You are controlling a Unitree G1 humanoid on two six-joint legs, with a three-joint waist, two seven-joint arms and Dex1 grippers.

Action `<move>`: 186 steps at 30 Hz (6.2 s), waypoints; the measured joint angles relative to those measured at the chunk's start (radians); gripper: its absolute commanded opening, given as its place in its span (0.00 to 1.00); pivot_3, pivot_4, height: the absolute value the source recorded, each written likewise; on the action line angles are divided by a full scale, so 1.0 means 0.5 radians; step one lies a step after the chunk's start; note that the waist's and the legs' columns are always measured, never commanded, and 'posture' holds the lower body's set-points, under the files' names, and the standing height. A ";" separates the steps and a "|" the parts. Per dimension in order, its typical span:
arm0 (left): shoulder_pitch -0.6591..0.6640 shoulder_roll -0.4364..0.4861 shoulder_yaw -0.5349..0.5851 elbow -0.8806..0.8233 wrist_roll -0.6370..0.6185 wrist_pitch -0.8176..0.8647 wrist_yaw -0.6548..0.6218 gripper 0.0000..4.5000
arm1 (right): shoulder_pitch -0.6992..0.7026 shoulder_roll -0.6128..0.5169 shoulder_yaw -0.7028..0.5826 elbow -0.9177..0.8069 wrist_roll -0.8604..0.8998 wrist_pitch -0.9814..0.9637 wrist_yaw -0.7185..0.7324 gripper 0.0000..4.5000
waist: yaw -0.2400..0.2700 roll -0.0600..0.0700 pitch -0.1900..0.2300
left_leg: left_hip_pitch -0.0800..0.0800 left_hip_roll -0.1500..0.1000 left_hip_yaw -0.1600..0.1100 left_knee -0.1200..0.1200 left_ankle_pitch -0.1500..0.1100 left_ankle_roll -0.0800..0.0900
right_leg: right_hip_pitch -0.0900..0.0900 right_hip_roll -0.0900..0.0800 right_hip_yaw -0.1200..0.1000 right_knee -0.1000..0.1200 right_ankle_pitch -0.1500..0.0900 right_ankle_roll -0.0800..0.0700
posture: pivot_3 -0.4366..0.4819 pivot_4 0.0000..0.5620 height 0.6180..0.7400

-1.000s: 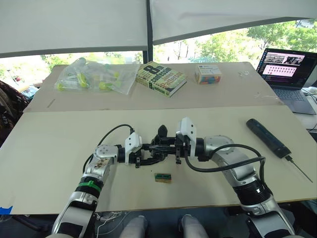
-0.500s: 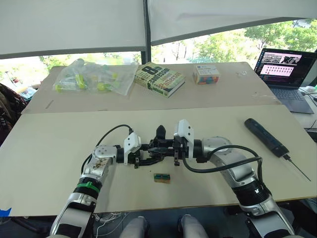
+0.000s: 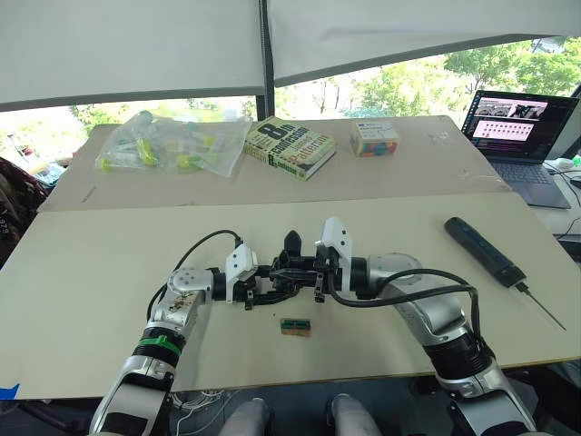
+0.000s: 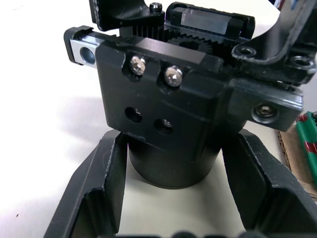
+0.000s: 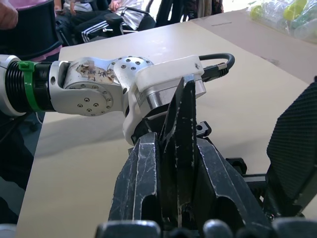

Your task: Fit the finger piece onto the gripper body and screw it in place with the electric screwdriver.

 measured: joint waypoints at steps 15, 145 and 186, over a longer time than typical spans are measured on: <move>0.025 0.003 0.002 -0.048 0.001 0.041 0.023 0.51 | -0.001 -0.009 0.031 0.016 -0.020 0.004 -0.034 0.09 | -0.001 0.000 0.000 | 0.012 0.000 0.000 -0.002 -0.002 0.002 | 0.014 0.000 0.000 -0.003 0.000 0.001 | 0.48 0.27 1.00; 0.740 0.669 0.689 -1.596 -1.080 0.871 0.128 0.99 | -0.221 -1.256 -0.764 2.261 -0.550 -0.673 0.268 1.00 | -0.007 0.022 -0.004 | 0.010 0.033 0.038 -0.019 -0.005 0.007 | 0.016 0.016 0.010 -0.040 0.005 -0.008 | 0.48 0.27 1.00; 1.019 0.708 0.713 -1.474 -0.953 0.593 -0.119 1.00 | 0.966 -1.157 -0.932 -0.368 0.051 0.325 0.400 0.42 | 0.036 0.029 0.015 | 0.009 0.037 0.047 -0.016 -0.009 0.010 | 0.009 0.019 0.028 -0.039 0.011 -0.002 | 0.48 0.27 1.00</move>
